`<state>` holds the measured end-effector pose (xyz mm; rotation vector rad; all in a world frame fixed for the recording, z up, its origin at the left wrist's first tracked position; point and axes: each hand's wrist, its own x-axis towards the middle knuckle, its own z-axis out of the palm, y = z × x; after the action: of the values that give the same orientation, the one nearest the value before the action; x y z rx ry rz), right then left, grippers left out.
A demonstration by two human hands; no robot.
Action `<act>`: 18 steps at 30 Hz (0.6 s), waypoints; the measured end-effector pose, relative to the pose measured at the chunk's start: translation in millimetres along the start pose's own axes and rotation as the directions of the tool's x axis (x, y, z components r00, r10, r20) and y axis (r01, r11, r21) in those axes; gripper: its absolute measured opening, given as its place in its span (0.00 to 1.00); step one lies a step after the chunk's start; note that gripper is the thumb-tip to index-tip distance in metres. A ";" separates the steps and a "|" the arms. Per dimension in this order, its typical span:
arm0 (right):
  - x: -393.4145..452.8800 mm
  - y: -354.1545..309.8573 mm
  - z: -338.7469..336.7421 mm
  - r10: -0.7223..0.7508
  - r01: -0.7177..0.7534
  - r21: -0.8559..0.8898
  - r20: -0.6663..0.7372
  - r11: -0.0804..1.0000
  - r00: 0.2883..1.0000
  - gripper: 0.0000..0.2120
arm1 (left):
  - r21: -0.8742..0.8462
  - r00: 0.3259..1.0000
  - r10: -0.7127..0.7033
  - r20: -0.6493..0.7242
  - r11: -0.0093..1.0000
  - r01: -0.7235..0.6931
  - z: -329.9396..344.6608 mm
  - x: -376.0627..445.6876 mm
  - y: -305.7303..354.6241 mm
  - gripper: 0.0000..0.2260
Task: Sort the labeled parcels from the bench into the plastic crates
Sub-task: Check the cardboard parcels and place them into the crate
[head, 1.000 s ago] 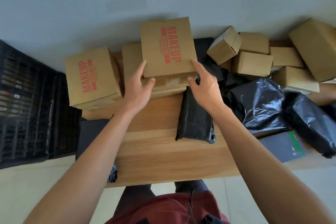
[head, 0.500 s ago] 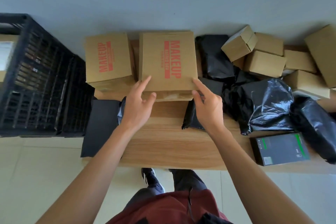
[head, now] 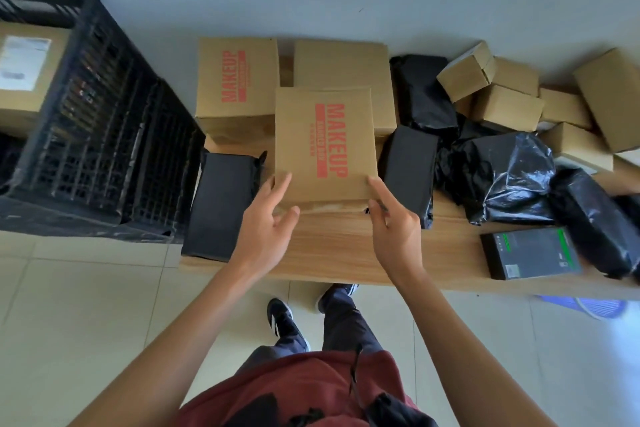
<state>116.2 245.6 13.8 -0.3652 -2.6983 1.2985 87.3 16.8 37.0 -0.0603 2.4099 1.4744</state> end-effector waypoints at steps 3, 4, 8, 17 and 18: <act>-20.4 7.3 -1.5 -0.013 0.012 -0.063 -0.022 0.998 1.000 0.20 | 0.013 0.998 -0.007 0.065 1.000 0.006 3.5 -15.1 -16.8 0.27; -24.7 9.5 -0.9 -0.026 0.024 -0.086 -0.025 0.996 0.999 0.20 | 0.015 0.996 -0.020 0.083 1.000 0.018 4.3 -16.7 -22.9 0.27; -32.3 12.8 6.6 -0.014 0.010 -0.135 -0.025 0.991 1.000 0.20 | 0.027 0.991 -0.049 0.126 0.999 0.046 5.6 -13.5 -41.8 0.27; -46.5 18.2 18.4 0.105 -0.093 -0.124 0.097 0.988 0.990 0.18 | 0.121 0.987 -0.090 0.130 0.990 0.075 2.3 -7.8 -52.8 0.26; -45.3 18.7 17.0 0.105 -0.092 -0.120 0.108 0.988 0.989 0.17 | 0.127 0.988 -0.091 0.121 0.989 0.076 2.3 -8.6 -52.8 0.25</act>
<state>159.2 231.9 -11.8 -0.4563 -2.8933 1.2274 106.4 -7.0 -6.9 -0.0386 2.3591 1.2532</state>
